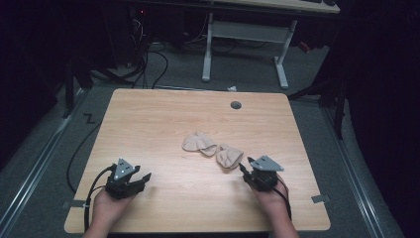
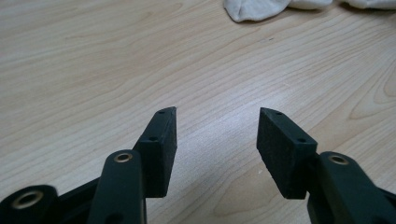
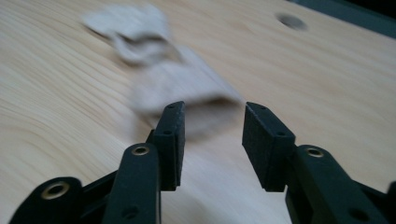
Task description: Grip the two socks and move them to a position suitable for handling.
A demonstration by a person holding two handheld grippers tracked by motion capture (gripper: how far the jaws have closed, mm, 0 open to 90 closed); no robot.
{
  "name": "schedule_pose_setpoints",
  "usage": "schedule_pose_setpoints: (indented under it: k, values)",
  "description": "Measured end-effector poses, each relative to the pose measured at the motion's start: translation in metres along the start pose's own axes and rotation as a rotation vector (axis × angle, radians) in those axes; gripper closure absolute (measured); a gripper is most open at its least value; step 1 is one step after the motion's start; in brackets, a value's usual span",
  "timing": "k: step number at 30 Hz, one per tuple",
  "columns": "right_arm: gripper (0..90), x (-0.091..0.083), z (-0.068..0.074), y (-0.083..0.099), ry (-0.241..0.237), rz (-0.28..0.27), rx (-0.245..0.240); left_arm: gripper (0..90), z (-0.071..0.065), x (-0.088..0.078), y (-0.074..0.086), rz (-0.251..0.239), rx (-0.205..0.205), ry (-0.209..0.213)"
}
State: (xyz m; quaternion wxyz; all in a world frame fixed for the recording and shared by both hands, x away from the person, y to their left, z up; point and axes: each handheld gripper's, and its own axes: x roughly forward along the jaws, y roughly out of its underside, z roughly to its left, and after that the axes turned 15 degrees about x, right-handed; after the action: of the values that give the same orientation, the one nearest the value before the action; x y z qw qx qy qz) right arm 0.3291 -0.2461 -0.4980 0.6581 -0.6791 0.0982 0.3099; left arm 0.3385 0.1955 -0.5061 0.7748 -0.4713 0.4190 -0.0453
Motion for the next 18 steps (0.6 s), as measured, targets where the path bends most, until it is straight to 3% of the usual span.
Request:
schedule_pose_setpoints:
  k: [1, 2, 3, 4, 7, 12, 18]
  values:
    - [60.4, -0.001, -0.008, 0.009, 0.044, 0.003, 0.006, 47.8, 0.000, -0.001, 0.000, -0.006, -0.002, -0.002]
    - [60.4, -0.001, -0.008, 0.009, 0.044, 0.003, 0.006, 47.8, 0.000, -0.001, 0.000, -0.006, -0.002, -0.002]
    - [60.1, 0.000, -0.021, 0.016, 0.084, 0.036, 0.056, 47.8, 0.000, 0.000, -0.001, -0.014, -0.010, -0.005]
    - [60.0, 0.000, -0.025, 0.017, 0.095, 0.038, 0.085, 47.5, 0.001, 0.002, -0.001, -0.011, -0.008, -0.004]
    - [61.0, -0.001, -0.033, 0.019, 0.055, 0.031, 0.143, 44.7, 0.000, 0.007, -0.003, -0.019, -0.018, 0.017]
    - [60.3, 0.000, -0.035, 0.021, 0.047, 0.045, 0.145, 44.6, -0.005, 0.010, -0.003, -0.008, 0.002, 0.013]
    - [59.0, 0.003, -0.031, 0.020, 0.033, 0.060, 0.125, 44.6, -0.003, 0.010, -0.002, -0.005, -0.006, 0.009]
